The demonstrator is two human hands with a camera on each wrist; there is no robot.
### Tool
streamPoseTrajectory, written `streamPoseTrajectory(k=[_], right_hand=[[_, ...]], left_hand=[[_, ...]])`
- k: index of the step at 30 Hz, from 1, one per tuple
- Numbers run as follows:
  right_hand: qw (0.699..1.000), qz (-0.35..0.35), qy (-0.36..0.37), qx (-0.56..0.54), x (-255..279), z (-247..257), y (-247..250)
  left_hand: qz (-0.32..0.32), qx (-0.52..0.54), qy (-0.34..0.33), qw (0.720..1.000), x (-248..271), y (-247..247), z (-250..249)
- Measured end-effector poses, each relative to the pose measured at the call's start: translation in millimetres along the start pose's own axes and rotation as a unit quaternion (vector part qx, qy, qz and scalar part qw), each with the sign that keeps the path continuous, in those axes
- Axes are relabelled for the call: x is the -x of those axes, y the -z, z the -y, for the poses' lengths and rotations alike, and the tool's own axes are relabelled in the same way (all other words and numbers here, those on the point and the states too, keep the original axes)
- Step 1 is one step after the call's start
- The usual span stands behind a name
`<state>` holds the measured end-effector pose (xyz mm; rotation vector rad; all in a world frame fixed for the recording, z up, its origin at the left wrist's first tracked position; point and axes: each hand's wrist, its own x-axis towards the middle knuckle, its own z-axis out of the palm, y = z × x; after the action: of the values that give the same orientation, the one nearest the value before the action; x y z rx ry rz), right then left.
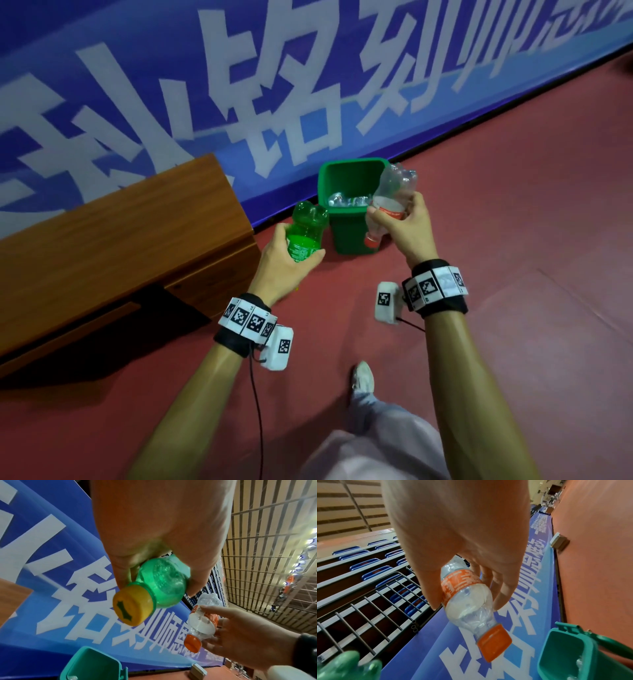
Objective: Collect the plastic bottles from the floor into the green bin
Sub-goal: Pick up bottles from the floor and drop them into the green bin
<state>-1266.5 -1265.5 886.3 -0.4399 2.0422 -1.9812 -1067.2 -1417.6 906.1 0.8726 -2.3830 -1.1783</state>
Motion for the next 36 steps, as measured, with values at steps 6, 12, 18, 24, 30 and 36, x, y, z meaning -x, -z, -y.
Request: streamPoseTrajectory(k=[6,12,18,24,30,36], right_hand=[[0.998,0.051,0.003,-0.025,-129.7,6.7,-92.0],[0.994,0.1,-0.032,0.002,-199.5,-18.2,-167.9],[0.992,0.102,-0.057,0.045,-296.0,-38.6,-222.1],[0.994,0.026,-0.043,0.094,-396.4,-26.6,-244.4],[0.987,-0.043,-0.079,0.132,-453.8,-43.0,-226.7],[0.975,-0.071,-0.132,0.165,-519.5,-76.7,-212.0]], left_hand=[[-0.057,0.004,0.053,0.997,-106.4,39.8,21.4],[-0.058,0.023,0.098,0.993,-181.2,53.6,65.9],[-0.049,0.039,0.12,0.991,-287.5,59.3,103.6],[0.012,0.032,0.094,0.995,-442.3,67.5,119.2],[0.093,-0.008,0.052,0.994,-563.7,48.6,106.1],[0.15,-0.021,0.049,0.987,-641.1,-9.6,104.9]])
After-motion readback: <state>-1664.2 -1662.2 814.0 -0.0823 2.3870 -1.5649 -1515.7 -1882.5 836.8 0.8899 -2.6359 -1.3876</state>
